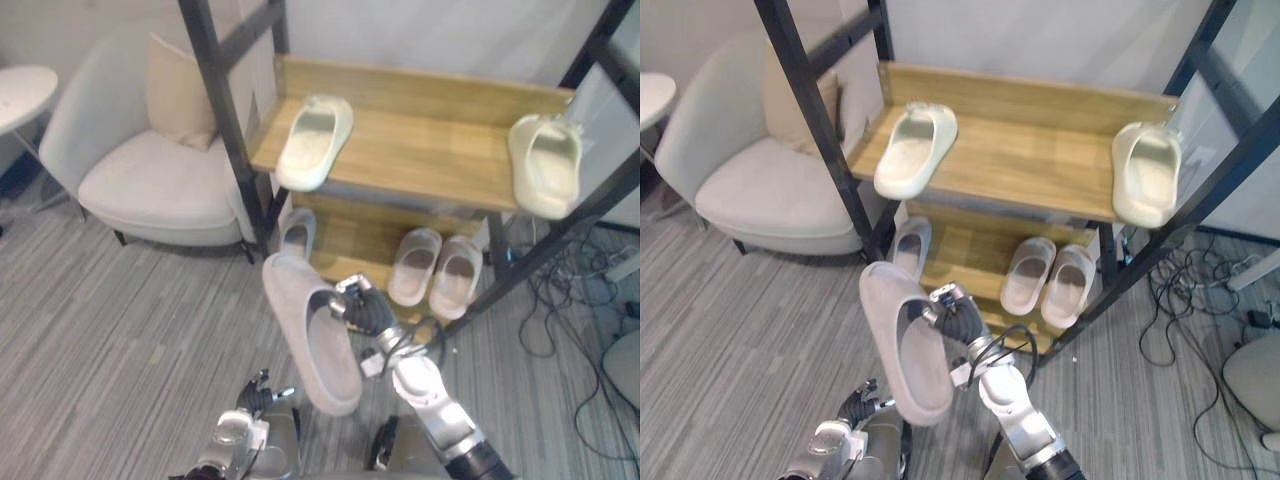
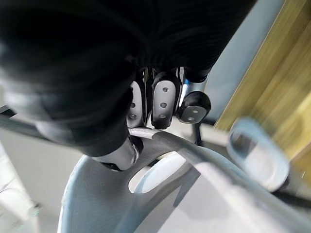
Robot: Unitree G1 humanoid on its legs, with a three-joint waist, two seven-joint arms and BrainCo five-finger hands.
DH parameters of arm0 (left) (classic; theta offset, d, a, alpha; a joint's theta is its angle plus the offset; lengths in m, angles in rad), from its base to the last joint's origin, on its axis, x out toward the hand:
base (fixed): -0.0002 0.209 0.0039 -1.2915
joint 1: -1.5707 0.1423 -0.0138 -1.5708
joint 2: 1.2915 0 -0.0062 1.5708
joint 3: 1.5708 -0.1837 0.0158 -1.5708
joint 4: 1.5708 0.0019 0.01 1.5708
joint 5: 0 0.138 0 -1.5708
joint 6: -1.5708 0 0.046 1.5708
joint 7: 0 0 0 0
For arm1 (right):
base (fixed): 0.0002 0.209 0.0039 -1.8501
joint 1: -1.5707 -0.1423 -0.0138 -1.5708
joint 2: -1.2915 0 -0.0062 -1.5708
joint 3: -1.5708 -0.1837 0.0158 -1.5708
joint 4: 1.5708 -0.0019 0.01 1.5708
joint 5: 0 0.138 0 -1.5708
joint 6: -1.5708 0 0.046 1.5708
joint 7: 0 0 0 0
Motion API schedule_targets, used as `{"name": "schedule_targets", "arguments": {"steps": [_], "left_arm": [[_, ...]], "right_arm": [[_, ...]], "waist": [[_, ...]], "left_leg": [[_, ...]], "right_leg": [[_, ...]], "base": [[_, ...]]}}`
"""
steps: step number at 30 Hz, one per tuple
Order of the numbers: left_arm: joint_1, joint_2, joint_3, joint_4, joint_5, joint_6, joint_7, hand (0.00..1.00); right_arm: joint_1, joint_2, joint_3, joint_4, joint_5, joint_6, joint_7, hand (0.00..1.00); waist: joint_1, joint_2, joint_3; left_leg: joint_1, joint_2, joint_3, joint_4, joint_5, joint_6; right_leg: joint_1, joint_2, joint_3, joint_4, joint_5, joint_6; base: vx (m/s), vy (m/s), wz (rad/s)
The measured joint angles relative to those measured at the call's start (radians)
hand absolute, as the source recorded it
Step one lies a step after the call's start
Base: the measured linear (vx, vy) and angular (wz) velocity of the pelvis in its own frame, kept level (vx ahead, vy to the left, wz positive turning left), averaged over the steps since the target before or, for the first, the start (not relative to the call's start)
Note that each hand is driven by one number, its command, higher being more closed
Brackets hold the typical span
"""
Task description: Organize the slippers on the shoe rack
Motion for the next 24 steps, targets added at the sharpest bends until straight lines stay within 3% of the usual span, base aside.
{"name": "schedule_targets", "arguments": {"steps": [6,13,24], "left_arm": [[-0.03,0.0,0.051,-0.068,-0.038,-0.031,0.023,0.0],[-0.07,-0.003,0.102,-0.109,-0.05,-0.034,0.02,0.0],[-0.033,-0.024,0.161,-0.271,-0.083,-0.055,-0.005,0.0]], "right_arm": [[-0.159,-0.054,-0.128,0.001,-0.034,0.014,-0.089,1.0],[-0.296,-0.085,-0.221,0.014,-0.04,0.015,-0.171,1.0],[-0.453,-0.12,-0.262,0.021,-0.047,0.032,-0.245,1.0]], "waist": [[0.001,0.008,0.069],[-0.001,0.011,0.107],[0.041,0.01,0.128]], "left_leg": [[-0.17,0.002,-0.002,0.111,-0.008,-0.006],[-0.304,-0.003,-0.018,0.202,-0.012,0.0],[-0.462,-0.005,-0.051,0.244,0.009,-0.013]], "right_leg": [[-0.172,-0.041,0.003,0.133,-0.034,-0.018],[-0.289,-0.076,-0.006,0.231,-0.054,-0.033],[-0.421,-0.107,-0.038,0.307,-0.082,-0.054]], "base": [[-0.03,0.017,0.04],[-0.03,0.015,0.06],[-0.02,-0.012,0.1]]}}
